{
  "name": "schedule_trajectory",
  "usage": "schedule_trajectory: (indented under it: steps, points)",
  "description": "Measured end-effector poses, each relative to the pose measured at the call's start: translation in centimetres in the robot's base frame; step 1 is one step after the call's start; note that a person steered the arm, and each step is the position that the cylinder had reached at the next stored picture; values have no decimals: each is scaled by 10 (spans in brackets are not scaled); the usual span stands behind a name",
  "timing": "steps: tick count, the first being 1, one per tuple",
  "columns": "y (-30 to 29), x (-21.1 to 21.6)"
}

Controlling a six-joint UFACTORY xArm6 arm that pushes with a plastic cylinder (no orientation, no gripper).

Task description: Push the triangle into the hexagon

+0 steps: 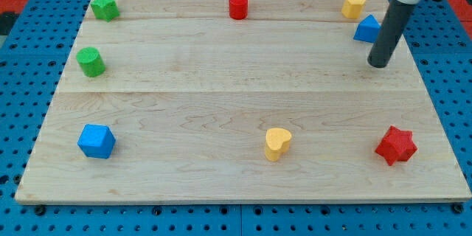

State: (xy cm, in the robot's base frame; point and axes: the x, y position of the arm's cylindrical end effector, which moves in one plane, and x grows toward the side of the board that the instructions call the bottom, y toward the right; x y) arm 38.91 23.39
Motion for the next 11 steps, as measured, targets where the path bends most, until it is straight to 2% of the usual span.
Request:
schedule_trajectory:
  steps: [2,3,5,6,7,8,10,11]
  points:
    - [-32,-79]
    - [-47,-83]
    - [1,-47]
    - [15,-70]
    - [-14,-101]
    - [-19,-94]
    - [-24,-23]
    - [-26,-22]
